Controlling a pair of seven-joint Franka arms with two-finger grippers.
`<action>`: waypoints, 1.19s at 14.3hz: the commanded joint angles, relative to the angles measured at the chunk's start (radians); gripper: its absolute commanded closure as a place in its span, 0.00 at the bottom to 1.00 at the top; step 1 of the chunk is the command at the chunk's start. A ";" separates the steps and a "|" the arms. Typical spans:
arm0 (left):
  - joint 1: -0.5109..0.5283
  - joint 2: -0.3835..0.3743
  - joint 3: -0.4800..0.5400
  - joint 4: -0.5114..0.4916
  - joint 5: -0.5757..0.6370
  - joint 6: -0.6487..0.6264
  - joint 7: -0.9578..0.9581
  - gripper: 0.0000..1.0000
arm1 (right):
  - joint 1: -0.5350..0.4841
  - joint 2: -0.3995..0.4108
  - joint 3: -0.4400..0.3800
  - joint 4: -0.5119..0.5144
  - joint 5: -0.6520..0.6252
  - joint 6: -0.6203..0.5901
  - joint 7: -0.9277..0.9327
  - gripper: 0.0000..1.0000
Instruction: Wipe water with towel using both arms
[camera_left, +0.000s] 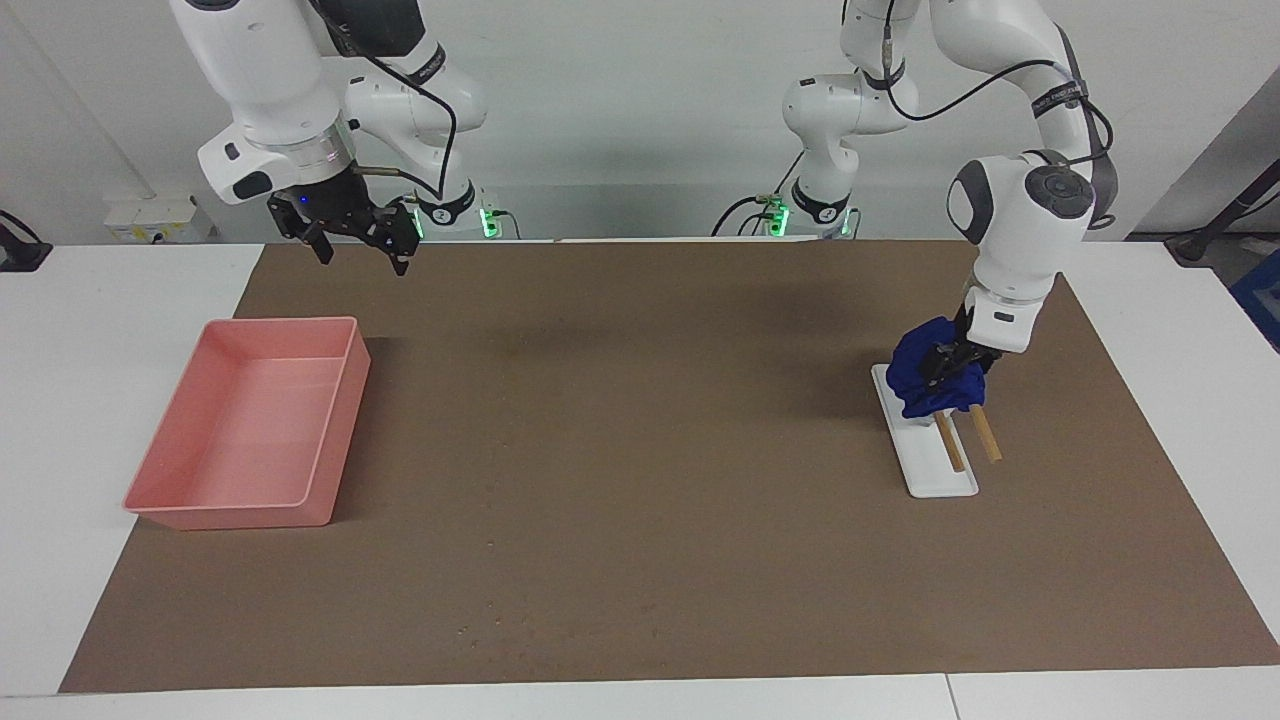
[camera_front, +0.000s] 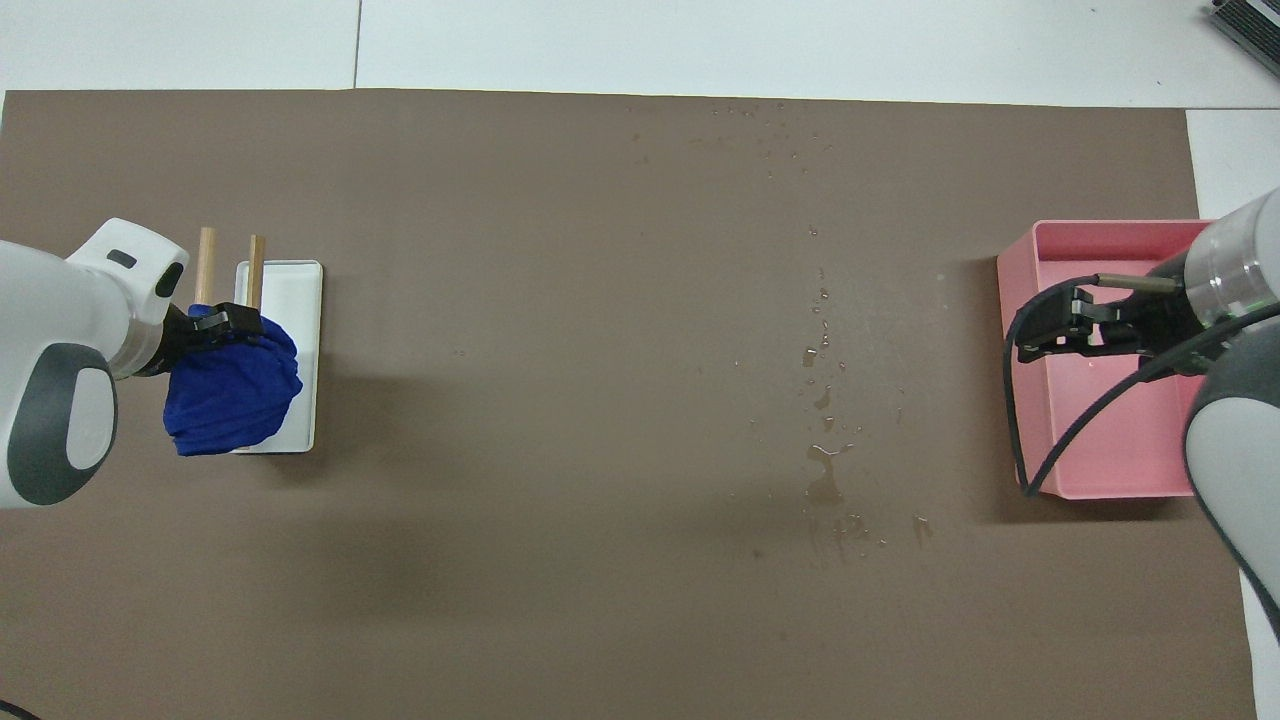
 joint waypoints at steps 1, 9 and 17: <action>-0.008 -0.031 0.006 -0.022 0.017 -0.016 0.000 1.00 | -0.019 0.005 0.011 0.012 -0.002 -0.016 -0.022 0.00; -0.004 -0.024 0.006 0.002 0.017 -0.034 0.002 1.00 | -0.019 0.005 0.011 0.012 -0.002 -0.016 -0.022 0.00; -0.014 0.029 0.001 0.235 0.016 -0.281 -0.017 1.00 | -0.019 0.005 0.011 0.012 -0.002 -0.016 -0.022 0.00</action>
